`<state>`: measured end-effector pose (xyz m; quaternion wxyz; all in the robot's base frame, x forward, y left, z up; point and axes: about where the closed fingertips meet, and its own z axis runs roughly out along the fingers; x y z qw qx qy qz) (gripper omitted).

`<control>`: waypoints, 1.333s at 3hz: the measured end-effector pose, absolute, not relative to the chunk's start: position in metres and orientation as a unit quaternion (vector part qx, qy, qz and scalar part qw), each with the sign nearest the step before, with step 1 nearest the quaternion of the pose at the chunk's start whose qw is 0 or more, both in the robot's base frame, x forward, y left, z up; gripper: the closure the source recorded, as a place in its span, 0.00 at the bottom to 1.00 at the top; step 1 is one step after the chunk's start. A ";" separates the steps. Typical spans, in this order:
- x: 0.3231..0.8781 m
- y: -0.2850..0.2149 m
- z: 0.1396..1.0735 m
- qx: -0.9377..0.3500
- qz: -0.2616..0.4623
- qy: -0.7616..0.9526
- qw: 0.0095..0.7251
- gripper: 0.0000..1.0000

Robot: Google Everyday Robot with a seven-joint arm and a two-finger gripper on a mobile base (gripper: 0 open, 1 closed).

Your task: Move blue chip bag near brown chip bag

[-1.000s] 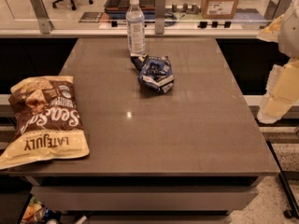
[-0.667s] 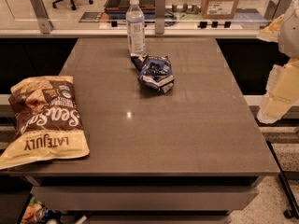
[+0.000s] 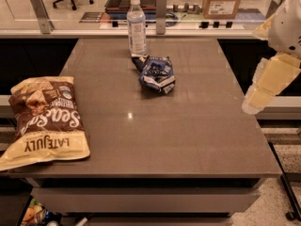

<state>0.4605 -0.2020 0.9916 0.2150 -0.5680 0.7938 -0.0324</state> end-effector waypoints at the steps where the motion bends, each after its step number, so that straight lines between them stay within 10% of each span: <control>1: 0.484 -0.191 0.978 -0.520 0.000 0.820 0.238 0.00; 4: 0.576 -0.146 0.946 -0.390 0.095 0.824 0.400 0.00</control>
Offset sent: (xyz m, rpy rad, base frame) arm 0.1009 0.0467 -0.0391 0.4241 -0.1002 -0.2827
